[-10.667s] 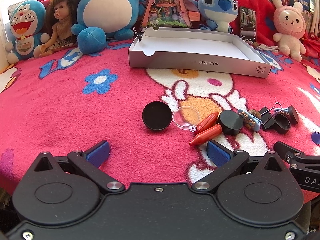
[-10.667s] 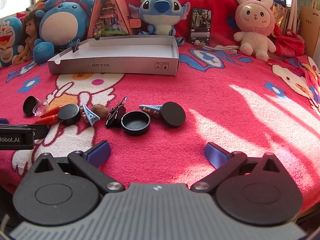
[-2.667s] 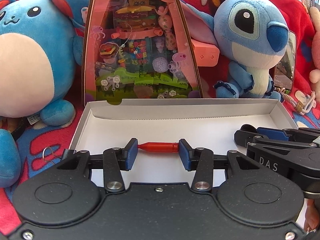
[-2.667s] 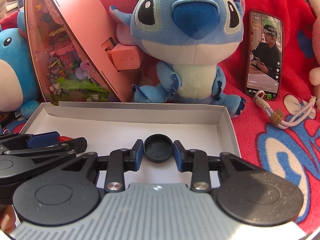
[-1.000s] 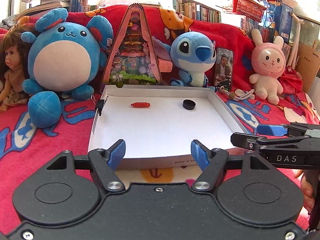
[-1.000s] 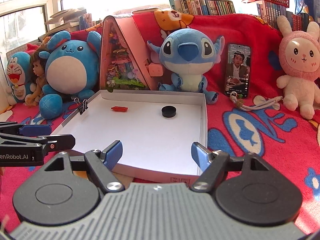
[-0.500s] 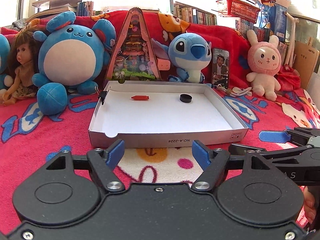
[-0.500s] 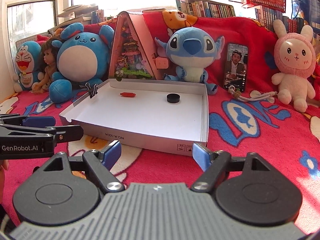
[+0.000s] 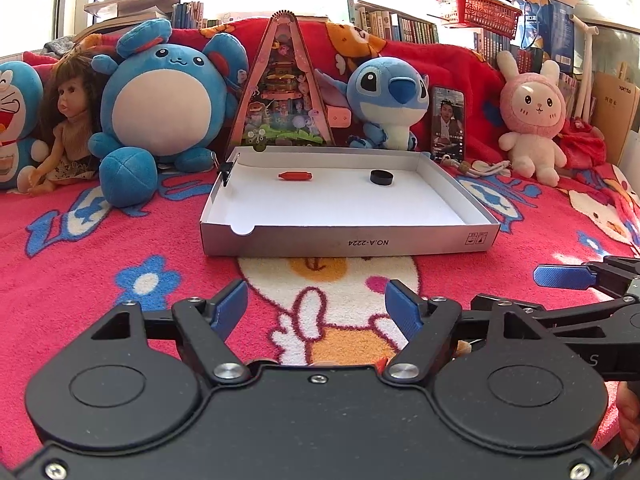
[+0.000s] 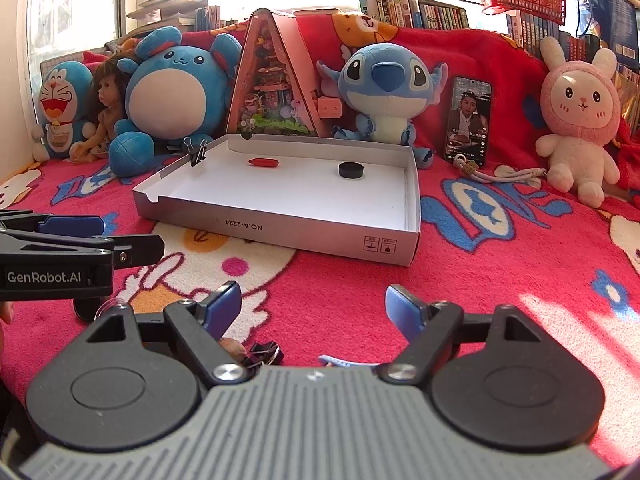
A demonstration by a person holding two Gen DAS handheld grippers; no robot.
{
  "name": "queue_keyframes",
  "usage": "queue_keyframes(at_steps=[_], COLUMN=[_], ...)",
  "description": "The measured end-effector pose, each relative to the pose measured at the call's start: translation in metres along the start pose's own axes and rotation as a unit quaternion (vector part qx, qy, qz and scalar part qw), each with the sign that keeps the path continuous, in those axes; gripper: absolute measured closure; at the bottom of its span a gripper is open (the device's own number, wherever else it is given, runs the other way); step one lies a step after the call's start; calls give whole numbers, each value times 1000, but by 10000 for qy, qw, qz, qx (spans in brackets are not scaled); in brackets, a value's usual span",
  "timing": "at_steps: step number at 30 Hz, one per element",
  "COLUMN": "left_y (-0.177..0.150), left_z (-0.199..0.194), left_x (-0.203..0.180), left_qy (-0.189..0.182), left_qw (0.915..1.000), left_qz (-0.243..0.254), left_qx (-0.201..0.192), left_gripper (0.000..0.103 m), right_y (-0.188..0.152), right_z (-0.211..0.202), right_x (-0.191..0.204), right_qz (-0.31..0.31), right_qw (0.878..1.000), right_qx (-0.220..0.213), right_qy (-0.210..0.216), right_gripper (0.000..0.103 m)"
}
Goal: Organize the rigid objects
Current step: 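Withdraw both tools from the box back toward the remaining items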
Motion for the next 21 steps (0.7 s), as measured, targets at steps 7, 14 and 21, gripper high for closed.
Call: queue_keyframes(at_steps=[7, 14, 21], left_y=[-19, -29, -34], left_z=[-7, -13, -15], left_x=[9, 21, 30], left_qy=[53, 181, 320], left_qw=[9998, 9994, 9989], left_qz=[-92, -124, -149], left_qx=[190, 269, 310], left_gripper=[29, 29, 39], right_y=[-13, -18, -22], right_z=[-4, -13, -19], right_x=[4, 7, -5], right_qz=[29, -168, -67], right_qw=[10000, 9997, 9994], right_qx=[55, -16, 16], right_qy=[-55, -148, -338], right_gripper=[16, 16, 16])
Point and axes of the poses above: each gripper's, at about its wrist camera, not at the fingertips, and z roughly the way its jaws point, x to its left, y to its top, the point moved 7 cm from there along z, roughly the way its jaws point, and after that the axes turned 12 degrees about y, right-handed, at the moved point
